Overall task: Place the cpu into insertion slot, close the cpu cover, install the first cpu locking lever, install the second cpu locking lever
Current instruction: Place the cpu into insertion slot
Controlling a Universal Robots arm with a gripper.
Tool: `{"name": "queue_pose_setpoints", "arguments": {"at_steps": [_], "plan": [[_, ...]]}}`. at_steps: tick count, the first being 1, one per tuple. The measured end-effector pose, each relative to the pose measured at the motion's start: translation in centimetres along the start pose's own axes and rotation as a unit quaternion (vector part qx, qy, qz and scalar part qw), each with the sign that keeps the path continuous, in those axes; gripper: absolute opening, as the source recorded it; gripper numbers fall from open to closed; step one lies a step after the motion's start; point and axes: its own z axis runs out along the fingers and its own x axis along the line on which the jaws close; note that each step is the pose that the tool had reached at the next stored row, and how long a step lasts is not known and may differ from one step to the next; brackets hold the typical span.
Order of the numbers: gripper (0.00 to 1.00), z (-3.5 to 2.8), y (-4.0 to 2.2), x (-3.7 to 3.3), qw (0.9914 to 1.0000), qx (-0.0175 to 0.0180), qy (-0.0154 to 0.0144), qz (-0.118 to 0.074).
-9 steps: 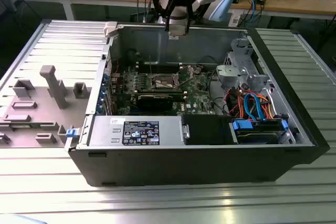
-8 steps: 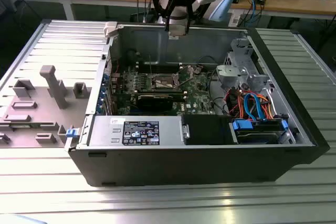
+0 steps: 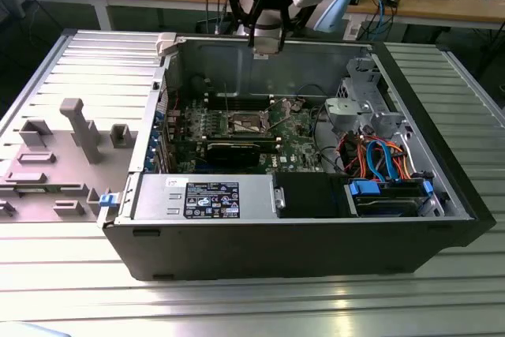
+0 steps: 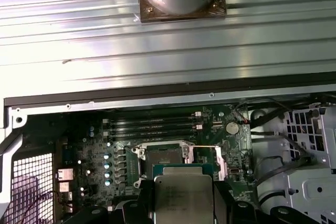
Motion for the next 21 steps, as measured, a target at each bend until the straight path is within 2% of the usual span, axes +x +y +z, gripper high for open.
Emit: {"name": "queue_pose_setpoints", "arguments": {"at_steps": [6,13,18,21], "plan": [[0.54,0.02,-0.03,0.30,0.99997,-0.0001,-0.0006,0.008],[0.54,0.14,-0.04,0.37,0.99925,-0.0007,-0.0034,0.038],[0.54,0.14,-0.04,0.37,0.99923,-0.0007,-0.0035,0.039],[0.54,0.16,-0.05,0.37,0.99860,-0.0010,-0.0047,0.053]]}}
